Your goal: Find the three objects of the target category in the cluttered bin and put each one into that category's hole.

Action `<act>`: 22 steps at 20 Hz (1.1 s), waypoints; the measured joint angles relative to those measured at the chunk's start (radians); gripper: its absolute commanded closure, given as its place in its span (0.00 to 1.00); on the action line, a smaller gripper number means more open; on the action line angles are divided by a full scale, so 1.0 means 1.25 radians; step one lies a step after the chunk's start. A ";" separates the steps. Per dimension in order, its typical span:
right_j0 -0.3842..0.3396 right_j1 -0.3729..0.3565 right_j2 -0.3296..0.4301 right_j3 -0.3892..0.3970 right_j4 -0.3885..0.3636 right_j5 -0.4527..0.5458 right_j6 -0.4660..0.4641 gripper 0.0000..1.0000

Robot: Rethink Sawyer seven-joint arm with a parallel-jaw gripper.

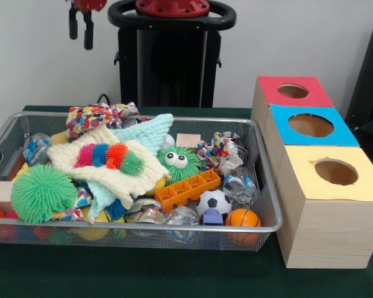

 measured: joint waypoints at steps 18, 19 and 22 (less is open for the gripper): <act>0.035 0.388 0.004 -0.199 -0.106 -0.012 0.000 0.00; 0.039 0.389 0.003 -0.203 -0.106 -0.009 0.000 0.00; 0.042 0.396 0.001 -0.212 -0.105 0.003 0.000 0.00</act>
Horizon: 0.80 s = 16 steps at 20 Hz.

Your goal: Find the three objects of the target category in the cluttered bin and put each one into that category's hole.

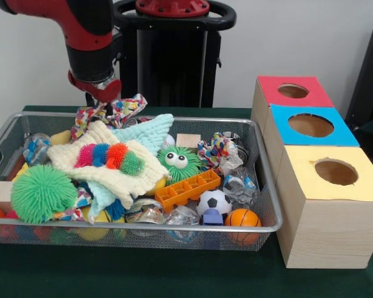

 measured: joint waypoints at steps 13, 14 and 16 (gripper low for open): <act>-0.033 0.104 0.014 -0.066 0.015 0.035 0.011 1.00; -0.034 0.104 0.014 -0.066 0.016 0.035 0.012 1.00; -0.036 0.105 0.014 -0.066 0.021 0.035 0.033 1.00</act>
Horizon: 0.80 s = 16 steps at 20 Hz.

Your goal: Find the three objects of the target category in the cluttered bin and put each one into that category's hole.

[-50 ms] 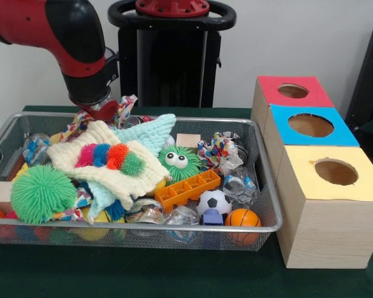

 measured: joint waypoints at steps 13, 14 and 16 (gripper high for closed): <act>0.004 0.000 -0.003 -0.001 -0.001 -0.001 0.012 1.00; 0.005 0.000 -0.003 -0.001 -0.001 -0.001 0.012 1.00; 0.009 -0.002 -0.005 -0.001 -0.002 -0.001 0.013 1.00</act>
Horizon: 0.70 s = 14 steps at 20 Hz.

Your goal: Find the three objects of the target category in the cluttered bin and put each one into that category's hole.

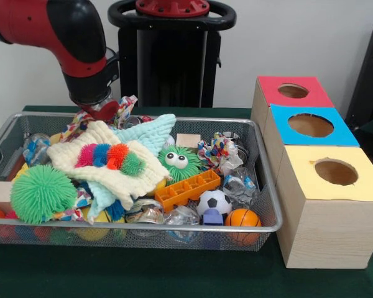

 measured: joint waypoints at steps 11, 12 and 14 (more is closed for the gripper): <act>0.025 -0.018 -0.008 0.000 -0.014 0.015 0.000 1.00; 0.028 -0.021 -0.008 0.000 -0.015 0.020 0.000 1.00; 0.032 -0.024 -0.009 0.000 -0.015 0.027 0.000 1.00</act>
